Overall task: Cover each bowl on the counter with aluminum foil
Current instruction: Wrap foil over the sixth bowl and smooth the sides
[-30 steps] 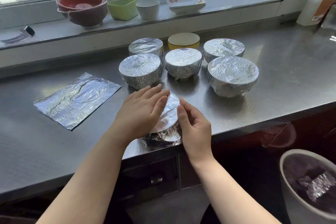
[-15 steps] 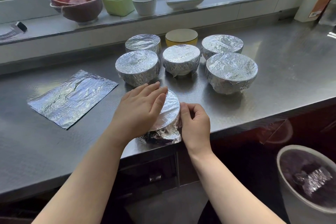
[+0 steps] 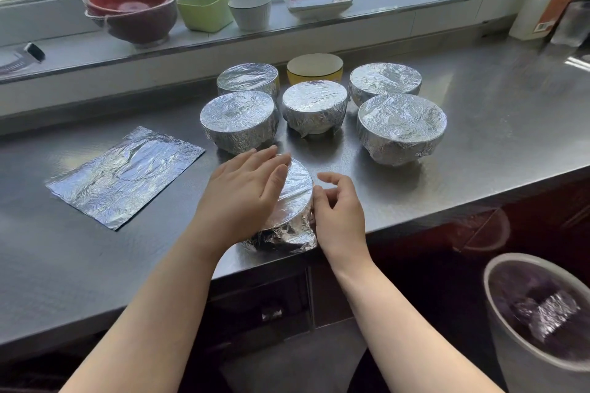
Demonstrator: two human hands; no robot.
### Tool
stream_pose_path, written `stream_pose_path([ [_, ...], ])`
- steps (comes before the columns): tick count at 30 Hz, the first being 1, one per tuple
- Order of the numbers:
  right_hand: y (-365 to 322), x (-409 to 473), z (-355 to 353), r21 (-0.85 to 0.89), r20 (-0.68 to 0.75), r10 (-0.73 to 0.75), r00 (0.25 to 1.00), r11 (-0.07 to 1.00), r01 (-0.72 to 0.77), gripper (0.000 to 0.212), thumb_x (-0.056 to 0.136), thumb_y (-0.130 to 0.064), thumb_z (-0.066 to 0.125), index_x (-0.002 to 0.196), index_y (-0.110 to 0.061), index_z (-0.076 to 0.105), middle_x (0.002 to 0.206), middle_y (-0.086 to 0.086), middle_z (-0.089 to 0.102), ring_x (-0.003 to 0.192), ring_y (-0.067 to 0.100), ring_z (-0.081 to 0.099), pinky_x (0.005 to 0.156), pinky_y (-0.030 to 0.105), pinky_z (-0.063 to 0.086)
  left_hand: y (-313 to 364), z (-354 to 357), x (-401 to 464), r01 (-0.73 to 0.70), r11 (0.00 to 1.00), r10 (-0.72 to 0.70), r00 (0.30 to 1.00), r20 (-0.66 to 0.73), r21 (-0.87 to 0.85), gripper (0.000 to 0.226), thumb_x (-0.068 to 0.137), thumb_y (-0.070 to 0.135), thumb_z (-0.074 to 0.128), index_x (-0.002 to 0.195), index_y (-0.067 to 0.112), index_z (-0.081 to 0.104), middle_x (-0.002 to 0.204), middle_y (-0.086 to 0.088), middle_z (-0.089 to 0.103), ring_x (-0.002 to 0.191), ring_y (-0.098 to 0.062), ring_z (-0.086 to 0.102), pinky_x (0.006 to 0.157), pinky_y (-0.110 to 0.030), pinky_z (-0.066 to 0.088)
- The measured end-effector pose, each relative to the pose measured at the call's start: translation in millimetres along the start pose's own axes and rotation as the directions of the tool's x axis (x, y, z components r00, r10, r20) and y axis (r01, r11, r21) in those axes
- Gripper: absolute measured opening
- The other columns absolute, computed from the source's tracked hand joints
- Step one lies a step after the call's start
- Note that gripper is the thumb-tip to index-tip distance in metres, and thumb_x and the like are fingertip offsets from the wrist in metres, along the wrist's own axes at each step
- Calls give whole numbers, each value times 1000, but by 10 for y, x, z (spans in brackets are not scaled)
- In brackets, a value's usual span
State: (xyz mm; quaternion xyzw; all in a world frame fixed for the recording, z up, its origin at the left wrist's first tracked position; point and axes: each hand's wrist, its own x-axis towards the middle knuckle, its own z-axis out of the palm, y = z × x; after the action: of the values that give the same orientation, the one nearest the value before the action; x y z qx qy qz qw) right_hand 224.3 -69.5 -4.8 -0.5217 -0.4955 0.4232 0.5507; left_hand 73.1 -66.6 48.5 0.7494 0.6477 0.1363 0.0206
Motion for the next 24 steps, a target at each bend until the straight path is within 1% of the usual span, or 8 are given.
stream_pose_path([
  [2,-2,12,7,-29,8,-21,1000,999,22,19,98,-15,53,110,-30,52,62,-10,57,58,3,55,66,29,48,5,-2,4,13,1000,-13,1000,-1,5,69,90,63,-3,148,46,30,157,21,26,147,-7,18,118,-36,16],
  [5,-9,90,23,-79,28,-42,999,996,45,25,98,-15,53,117,-31,52,65,-9,56,61,6,57,68,31,48,14,25,16,59,998,-58,998,-34,17,67,91,60,-1,147,45,33,156,20,29,146,-8,20,119,-36,16],
  [7,-2,160,46,-117,50,-43,998,992,48,26,97,-18,55,118,-31,54,69,-8,59,70,13,61,73,35,50,3,46,30,95,995,-94,994,-53,20,67,92,59,-1,147,44,33,156,19,30,146,-9,21,119,-38,17],
  [9,7,219,74,-157,76,-37,996,986,48,21,95,-23,56,112,-34,57,74,-7,62,80,18,63,75,37,50,-30,49,43,123,992,-122,991,-60,14,67,92,59,-1,148,43,33,156,18,30,146,-9,22,119,-40,19],
  [10,7,242,87,-159,90,-24,996,986,39,17,95,-24,56,109,-33,59,76,-8,63,79,15,63,74,34,49,-46,46,49,133,991,-132,990,-57,10,67,92,59,-1,148,43,32,157,18,29,146,-10,22,118,-40,19],
  [13,-1,279,113,-113,116,2,993,994,11,12,96,-21,57,105,-25,65,76,-12,63,63,-1,56,67,25,45,-71,40,58,147,989,-146,988,-43,9,67,92,59,-1,148,44,31,157,18,28,146,-11,21,119,-41,19],
  [15,-3,283,127,-111,122,-3,993,994,17,12,96,-19,57,101,-25,65,78,-14,64,61,-5,55,66,22,44,-71,41,60,146,989,-146,988,-48,10,67,91,59,-1,148,43,31,157,17,28,146,-11,21,119,-42,19],
  [24,1,322,161,-111,137,11,990,994,4,10,96,-16,56,99,-21,64,82,-14,62,71,0,56,68,17,43,-103,49,70,136,991,-136,989,-67,10,69,92,59,-2,148,41,34,156,16,32,145,-11,24,118,-41,20],
])
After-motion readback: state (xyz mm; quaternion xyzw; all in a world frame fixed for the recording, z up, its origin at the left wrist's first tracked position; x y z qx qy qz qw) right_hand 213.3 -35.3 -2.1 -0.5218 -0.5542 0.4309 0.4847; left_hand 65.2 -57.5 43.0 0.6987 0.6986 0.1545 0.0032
